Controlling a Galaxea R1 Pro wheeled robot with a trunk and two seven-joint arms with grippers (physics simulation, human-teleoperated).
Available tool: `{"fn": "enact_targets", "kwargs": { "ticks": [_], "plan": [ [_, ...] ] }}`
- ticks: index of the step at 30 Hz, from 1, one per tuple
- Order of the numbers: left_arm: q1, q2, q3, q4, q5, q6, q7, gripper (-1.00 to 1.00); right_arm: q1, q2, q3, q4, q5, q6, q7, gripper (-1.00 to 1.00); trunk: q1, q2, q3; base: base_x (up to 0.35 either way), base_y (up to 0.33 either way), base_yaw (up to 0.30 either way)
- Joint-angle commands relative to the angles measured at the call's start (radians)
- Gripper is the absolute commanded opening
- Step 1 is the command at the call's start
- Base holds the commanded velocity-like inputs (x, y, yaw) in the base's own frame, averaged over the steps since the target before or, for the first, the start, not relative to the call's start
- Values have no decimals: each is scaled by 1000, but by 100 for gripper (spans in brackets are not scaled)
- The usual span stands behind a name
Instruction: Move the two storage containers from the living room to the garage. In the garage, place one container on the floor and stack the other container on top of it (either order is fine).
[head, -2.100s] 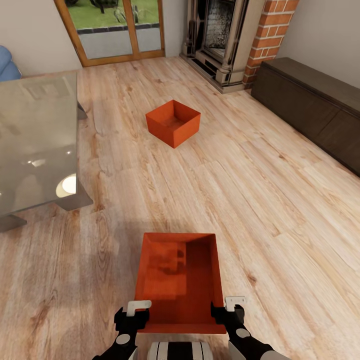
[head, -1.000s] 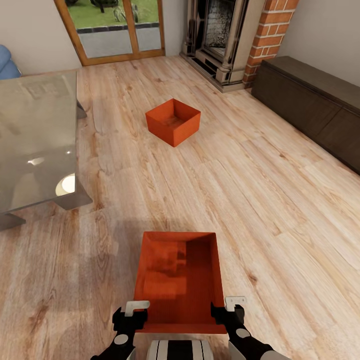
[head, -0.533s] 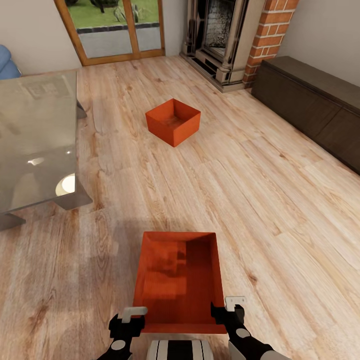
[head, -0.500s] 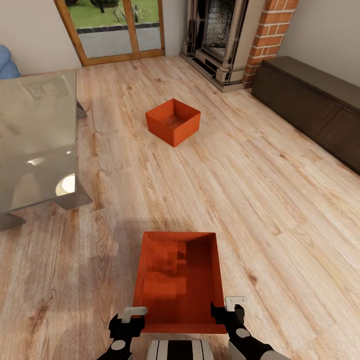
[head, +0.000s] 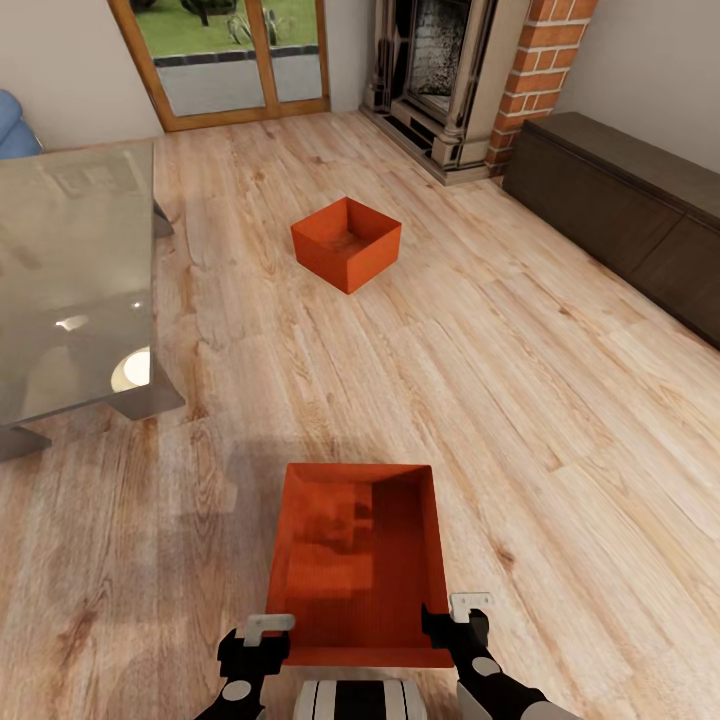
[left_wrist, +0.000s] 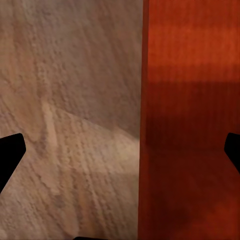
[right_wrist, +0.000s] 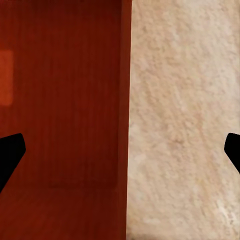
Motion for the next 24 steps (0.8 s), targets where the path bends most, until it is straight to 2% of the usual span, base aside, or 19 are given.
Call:
{"fn": "enact_targets", "kwargs": {
  "ticks": [1,18,19,20,24],
  "plan": [
    [-1,0,-8,1,1,-2,8,100,-1,0,9,1,-8,-3,-4,100,0,0,0,0,0,0],
    [-1,0,-6,0,3,-2,8,100,-1,-1,9,1,-8,-3,-3,100,0,0,0,0,0,0],
    [-1,0,-6,0,4,-2,8,-100,-1,-1,9,1,-8,-3,-3,100,0,0,0,0,0,0],
    [-1,0,-6,0,4,-2,8,-100,-1,-1,9,1,-8,-3,-3,-100,0,0,0,0,0,0],
    [-1,-1,-6,1,5,-2,8,-100,-1,-1,9,1,-8,-3,-3,-100,0,0,0,0,0,0]
  ]
}}
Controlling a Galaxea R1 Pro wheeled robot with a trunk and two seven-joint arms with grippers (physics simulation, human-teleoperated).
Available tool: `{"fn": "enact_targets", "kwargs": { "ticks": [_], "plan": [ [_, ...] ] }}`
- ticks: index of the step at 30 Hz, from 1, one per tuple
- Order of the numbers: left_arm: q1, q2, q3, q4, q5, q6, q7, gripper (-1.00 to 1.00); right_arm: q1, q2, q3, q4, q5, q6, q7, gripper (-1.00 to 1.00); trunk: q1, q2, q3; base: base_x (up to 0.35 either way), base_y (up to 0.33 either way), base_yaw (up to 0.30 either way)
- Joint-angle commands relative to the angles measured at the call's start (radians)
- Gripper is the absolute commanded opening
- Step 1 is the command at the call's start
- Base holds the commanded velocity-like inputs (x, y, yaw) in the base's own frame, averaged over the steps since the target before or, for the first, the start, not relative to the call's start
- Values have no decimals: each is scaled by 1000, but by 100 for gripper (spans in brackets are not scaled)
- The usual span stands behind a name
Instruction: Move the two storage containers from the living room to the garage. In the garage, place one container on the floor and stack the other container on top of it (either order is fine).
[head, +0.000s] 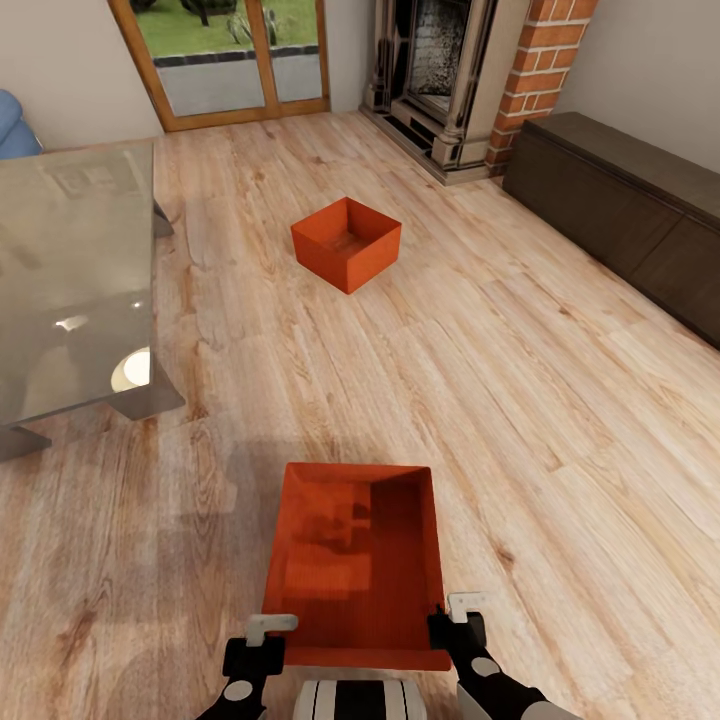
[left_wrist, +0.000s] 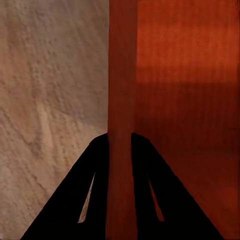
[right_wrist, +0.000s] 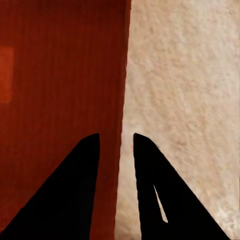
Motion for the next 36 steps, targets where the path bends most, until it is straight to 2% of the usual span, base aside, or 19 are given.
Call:
{"fn": "enact_targets", "kwargs": {
  "ticks": [1,13,22,23,29,36],
  "plan": [
    [-1,1,7,1,0,-3,15,-100,-1,0,-14,1,-16,-7,-9,-100,0,0,0,0,0,0],
    [0,1,10,1,0,-3,15,-100,-1,1,-14,1,-16,-8,-9,-100,0,0,0,0,0,0],
    [-1,1,8,1,-1,-4,15,-100,-1,1,-14,1,-16,-8,-9,-100,-35,63,28,0,0,0],
    [0,6,8,8,0,-25,15,-100,-1,1,-15,1,-16,-8,-10,-100,-38,70,31,0,0,0],
    [-1,5,9,7,-4,-52,15,-100,-1,1,-15,1,-17,-8,-10,-100,-61,112,50,0,0,0],
    [-1,4,10,6,-5,-62,15,-100,-1,1,-15,1,-17,-8,-9,-100,-88,161,72,0,0,0]
  ]
}}
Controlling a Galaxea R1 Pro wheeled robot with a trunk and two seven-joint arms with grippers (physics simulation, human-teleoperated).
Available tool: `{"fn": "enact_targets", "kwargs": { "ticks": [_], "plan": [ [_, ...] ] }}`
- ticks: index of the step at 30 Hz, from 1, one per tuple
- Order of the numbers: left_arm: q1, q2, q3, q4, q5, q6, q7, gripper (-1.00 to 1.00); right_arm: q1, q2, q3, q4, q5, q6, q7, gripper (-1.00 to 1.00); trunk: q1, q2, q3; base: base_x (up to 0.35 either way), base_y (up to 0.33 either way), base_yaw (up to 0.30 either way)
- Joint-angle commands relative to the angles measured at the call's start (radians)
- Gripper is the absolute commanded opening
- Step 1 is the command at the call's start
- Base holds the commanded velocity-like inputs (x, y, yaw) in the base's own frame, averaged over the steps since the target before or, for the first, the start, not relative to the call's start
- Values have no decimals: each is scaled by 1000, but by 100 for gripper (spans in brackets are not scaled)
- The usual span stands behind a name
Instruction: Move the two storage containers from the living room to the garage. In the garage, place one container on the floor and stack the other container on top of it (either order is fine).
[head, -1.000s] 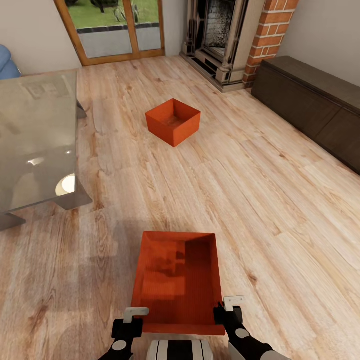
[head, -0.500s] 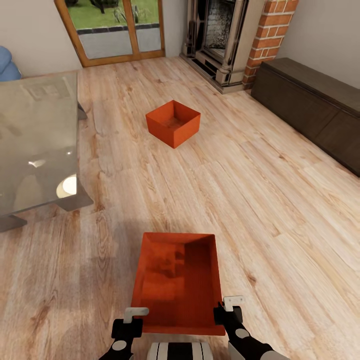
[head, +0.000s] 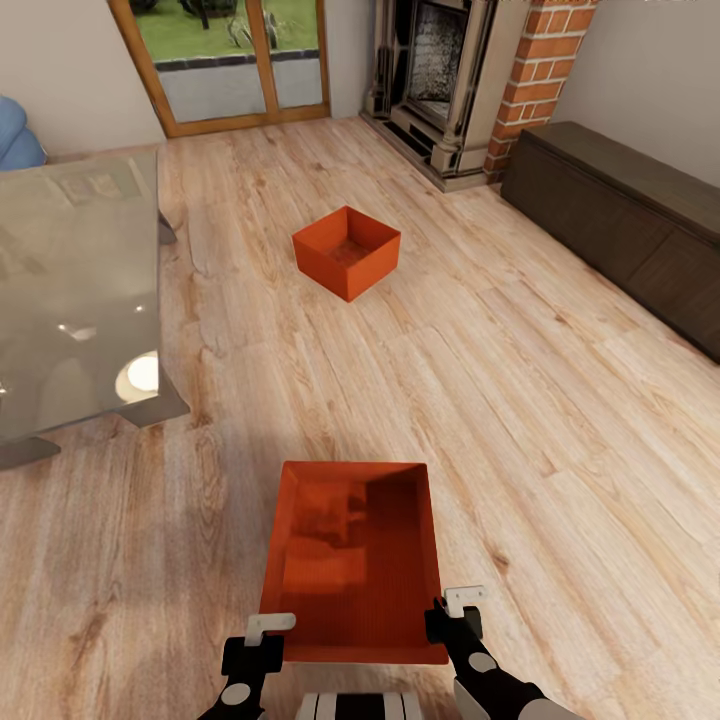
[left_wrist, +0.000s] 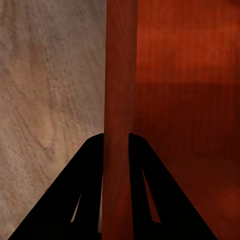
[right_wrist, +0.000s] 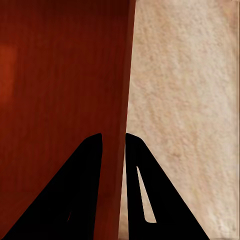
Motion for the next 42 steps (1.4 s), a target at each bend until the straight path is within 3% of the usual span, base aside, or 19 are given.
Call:
{"fn": "enact_targets", "kwargs": {
  "ticks": [1,42],
  "plan": [
    [-1,1,10,-3,-14,-13,15,-100,-1,-1,-27,25,-25,-7,-8,-100,-4,7,3,0,0,0],
    [-1,3,9,-4,-14,-14,11,-100,-1,-1,-26,25,-25,-6,-9,-100,-161,294,131,0,0,0]
  ]
}}
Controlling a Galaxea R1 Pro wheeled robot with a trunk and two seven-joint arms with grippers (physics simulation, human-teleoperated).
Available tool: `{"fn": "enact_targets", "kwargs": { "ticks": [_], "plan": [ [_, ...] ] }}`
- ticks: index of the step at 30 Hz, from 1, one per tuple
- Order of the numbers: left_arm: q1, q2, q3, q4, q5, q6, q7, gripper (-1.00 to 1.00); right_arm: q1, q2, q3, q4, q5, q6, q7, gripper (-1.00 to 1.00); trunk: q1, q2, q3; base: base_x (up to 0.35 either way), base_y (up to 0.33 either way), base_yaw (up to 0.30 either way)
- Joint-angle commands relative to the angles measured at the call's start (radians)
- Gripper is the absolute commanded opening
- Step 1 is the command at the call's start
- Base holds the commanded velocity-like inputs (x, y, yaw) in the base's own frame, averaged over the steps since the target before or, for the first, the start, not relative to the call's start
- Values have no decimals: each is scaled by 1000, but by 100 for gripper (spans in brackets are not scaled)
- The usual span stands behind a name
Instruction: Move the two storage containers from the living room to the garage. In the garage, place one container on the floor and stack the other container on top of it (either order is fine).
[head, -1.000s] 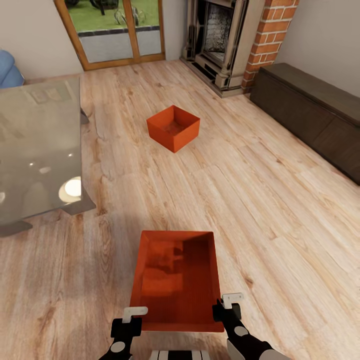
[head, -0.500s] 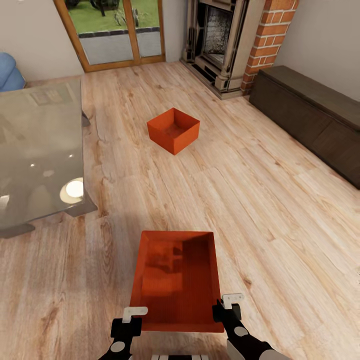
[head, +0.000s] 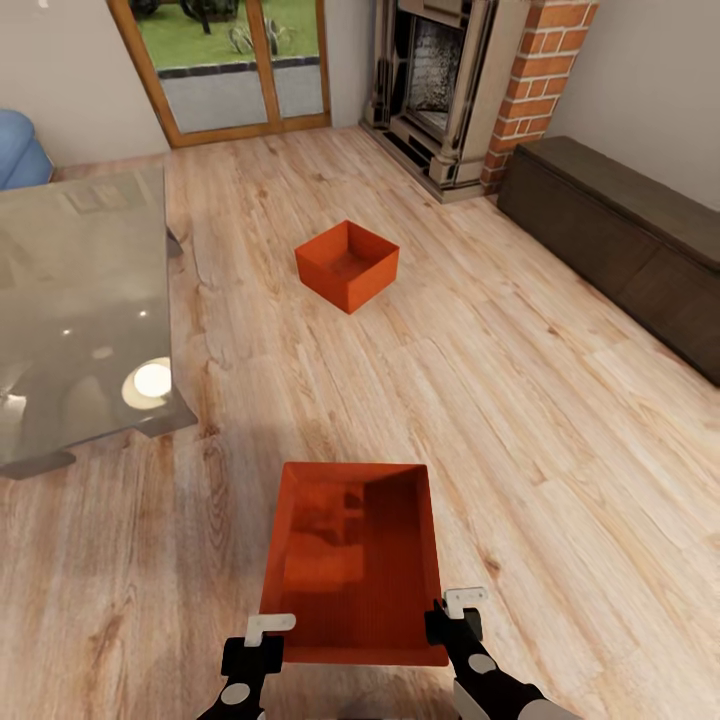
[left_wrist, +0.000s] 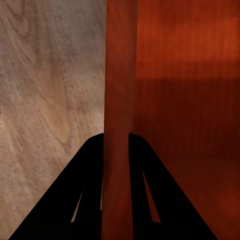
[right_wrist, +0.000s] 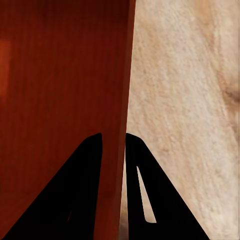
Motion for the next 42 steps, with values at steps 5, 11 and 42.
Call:
{"fn": "enact_targets", "kwargs": {
  "ticks": [5,11,42],
  "plan": [
    [-1,1,9,-3,-14,-23,15,-100,-1,-3,-23,18,-22,-6,-8,-100,-19,35,15,0,0,0],
    [-1,1,9,-3,-14,-23,15,-100,-1,-3,-24,18,-22,-6,-8,-100,-42,77,34,0,0,0],
    [-1,1,9,-4,-15,-50,15,-100,0,-3,-26,18,-22,-13,-8,-100,-161,294,131,0,0,0]
  ]
}}
